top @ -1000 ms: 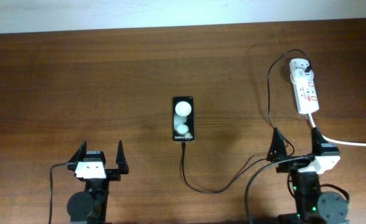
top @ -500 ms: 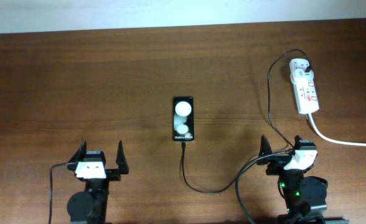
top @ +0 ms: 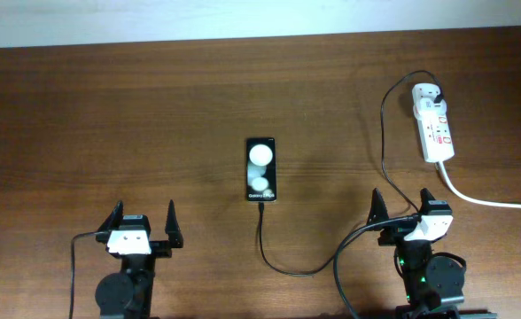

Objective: Plug charger to phone and switch on socket

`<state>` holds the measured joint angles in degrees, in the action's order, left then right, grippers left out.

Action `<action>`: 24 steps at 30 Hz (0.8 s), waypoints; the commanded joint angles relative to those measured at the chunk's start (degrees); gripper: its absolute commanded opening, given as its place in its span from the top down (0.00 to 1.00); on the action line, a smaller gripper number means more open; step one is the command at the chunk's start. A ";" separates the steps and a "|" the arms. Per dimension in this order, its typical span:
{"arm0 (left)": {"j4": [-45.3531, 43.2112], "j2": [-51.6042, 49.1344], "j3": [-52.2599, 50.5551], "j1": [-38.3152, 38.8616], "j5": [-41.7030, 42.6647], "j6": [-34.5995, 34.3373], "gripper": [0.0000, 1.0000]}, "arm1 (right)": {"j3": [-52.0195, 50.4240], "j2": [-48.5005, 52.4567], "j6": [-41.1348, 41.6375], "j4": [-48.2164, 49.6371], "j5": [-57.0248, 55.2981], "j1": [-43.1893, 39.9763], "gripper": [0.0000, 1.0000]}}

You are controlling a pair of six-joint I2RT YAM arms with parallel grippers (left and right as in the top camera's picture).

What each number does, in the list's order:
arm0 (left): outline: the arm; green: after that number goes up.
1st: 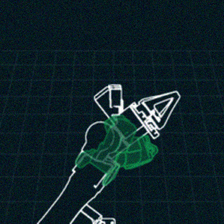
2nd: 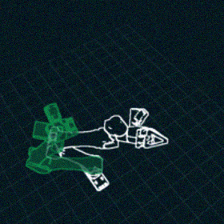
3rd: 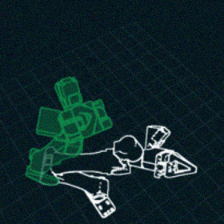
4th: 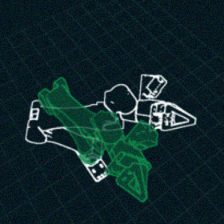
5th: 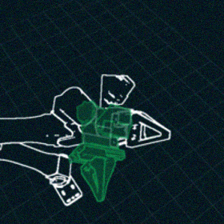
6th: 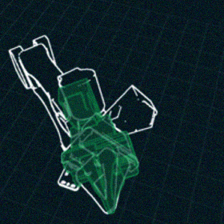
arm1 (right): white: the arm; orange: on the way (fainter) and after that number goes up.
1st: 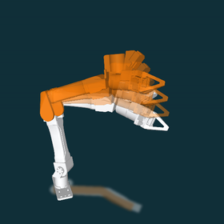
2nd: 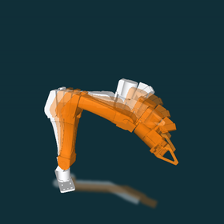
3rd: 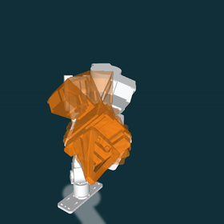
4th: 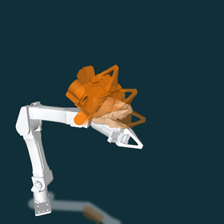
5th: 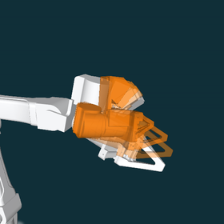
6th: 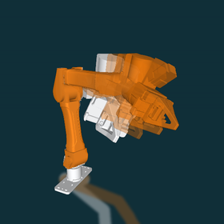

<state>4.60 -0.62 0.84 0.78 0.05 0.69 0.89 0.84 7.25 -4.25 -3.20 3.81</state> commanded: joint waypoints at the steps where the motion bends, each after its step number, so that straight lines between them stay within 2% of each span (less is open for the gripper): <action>1: 0.02 0.28 -0.35 -0.09 0.63 1.09 0.01 | -0.57 -0.59 -0.39 0.00 -0.31 0.20 0.02; 14: 0.02 0.28 -0.35 -0.09 0.63 1.09 0.01 | -0.57 -0.59 -0.42 0.02 -0.31 0.20 0.02; 17: 0.02 0.28 -0.35 -0.09 0.63 1.09 0.01 | -0.57 -0.59 -2.80 0.59 -6.40 0.26 0.02; 19: 0.02 0.28 -0.35 -0.09 0.63 1.09 0.01 | -0.57 -0.59 -10.69 0.39 -4.81 0.35 0.02; 24: 0.02 0.28 -0.35 -0.09 0.63 1.09 0.01 | -0.57 -0.59 -11.32 0.44 -4.79 0.31 0.02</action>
